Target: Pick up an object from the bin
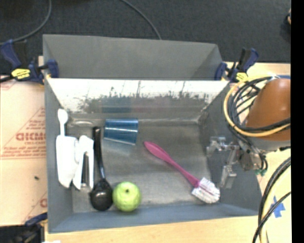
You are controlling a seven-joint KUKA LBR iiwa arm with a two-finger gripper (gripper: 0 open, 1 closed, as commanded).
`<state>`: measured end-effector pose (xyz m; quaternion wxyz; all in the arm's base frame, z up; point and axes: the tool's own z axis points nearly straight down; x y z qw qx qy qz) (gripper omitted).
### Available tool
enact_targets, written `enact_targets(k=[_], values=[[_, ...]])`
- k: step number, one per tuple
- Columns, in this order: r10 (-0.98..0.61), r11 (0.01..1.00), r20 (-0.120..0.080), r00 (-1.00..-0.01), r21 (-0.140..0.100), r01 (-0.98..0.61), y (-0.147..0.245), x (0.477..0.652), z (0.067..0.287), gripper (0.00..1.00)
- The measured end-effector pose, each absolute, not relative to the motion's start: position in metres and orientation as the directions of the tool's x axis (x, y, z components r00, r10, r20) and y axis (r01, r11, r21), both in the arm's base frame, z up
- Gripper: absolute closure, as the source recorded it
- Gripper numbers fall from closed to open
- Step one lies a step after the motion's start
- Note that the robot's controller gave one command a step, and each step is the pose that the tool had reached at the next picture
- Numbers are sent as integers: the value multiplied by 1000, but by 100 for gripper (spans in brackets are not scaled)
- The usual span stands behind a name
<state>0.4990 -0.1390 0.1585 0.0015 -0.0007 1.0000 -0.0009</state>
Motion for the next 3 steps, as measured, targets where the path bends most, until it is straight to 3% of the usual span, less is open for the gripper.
enact_targets(k=[1,2,3], values=[[322,947,4,-947,-1,322,-116,477,77,0],[152,988,-9,-988,-3,152,-134,474,121,0],[437,899,6,-899,-1,437,-96,477,100,0]])
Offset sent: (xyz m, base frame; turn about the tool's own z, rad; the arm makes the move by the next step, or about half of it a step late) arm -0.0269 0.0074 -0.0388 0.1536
